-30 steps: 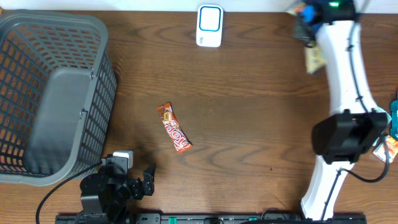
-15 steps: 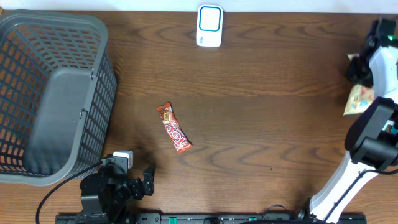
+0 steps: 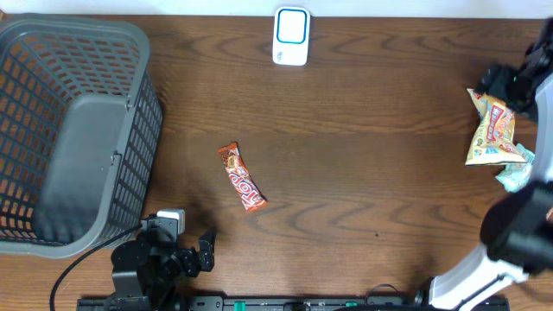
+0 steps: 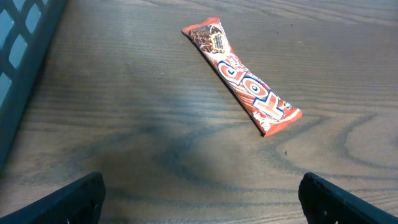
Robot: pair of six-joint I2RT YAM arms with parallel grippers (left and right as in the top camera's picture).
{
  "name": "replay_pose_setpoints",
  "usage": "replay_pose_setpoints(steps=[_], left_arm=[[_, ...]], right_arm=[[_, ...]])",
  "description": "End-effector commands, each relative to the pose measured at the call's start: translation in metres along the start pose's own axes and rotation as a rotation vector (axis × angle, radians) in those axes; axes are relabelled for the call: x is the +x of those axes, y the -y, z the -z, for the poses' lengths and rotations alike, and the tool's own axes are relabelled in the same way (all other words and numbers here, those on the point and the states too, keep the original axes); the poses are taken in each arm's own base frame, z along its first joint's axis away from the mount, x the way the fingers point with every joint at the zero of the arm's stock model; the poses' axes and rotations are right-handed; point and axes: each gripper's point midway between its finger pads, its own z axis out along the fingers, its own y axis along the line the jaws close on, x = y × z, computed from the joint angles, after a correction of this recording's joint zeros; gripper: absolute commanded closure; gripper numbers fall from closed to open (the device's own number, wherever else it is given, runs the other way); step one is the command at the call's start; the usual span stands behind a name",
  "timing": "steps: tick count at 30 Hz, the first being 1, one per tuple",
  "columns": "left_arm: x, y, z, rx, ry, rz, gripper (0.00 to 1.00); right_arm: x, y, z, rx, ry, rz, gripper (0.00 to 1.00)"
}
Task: Scan the item barcode
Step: 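Carry the snack bag to the right edge and release it, then move the right gripper to the orange Tops bar and grasp it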
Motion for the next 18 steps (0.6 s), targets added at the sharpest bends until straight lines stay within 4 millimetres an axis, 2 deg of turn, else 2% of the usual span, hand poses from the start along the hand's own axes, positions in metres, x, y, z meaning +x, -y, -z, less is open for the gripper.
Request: replay_pose_setpoints(steps=[1,2,5,6,7,10,13,15,18], left_arm=[[0.000,-0.001,0.000,-0.008,-0.001,-0.008,0.01],[0.000,-0.001,0.000,-0.008,-0.001,-0.008,0.01],[0.000,-0.001,0.000,-0.008,-0.001,-0.008,0.01],[0.000,-0.001,0.000,-0.008,-0.001,-0.008,0.01],[0.000,-0.001,0.000,-0.008,-0.001,-0.008,0.01],[0.000,-0.001,0.000,-0.008,-0.001,-0.008,0.01],[0.000,-0.001,0.000,-0.008,-0.001,-0.008,0.01],[0.000,-0.001,0.000,-0.008,-0.001,-0.008,0.01],[0.000,-0.001,0.000,-0.008,-0.001,-0.008,0.01]], right_arm=[[0.021,-0.100,0.078,-0.359,0.043,0.122,0.01],[0.034,-0.124,0.090,-0.414,0.029,0.171,0.01],[0.072,-0.178,0.106,-0.509,-0.024,0.300,0.01],[0.093,-0.203,0.109,-0.544,-0.056,0.363,0.01],[0.106,-0.216,0.110,-0.559,-0.073,0.398,0.01],[0.160,-0.268,0.109,-0.608,-0.134,0.553,0.01],[0.210,-0.310,0.092,-0.602,-0.151,0.720,0.01],[0.237,-0.331,0.071,-0.561,-0.135,0.810,0.01],[0.289,-0.365,0.034,-0.526,-0.142,0.923,0.01]])
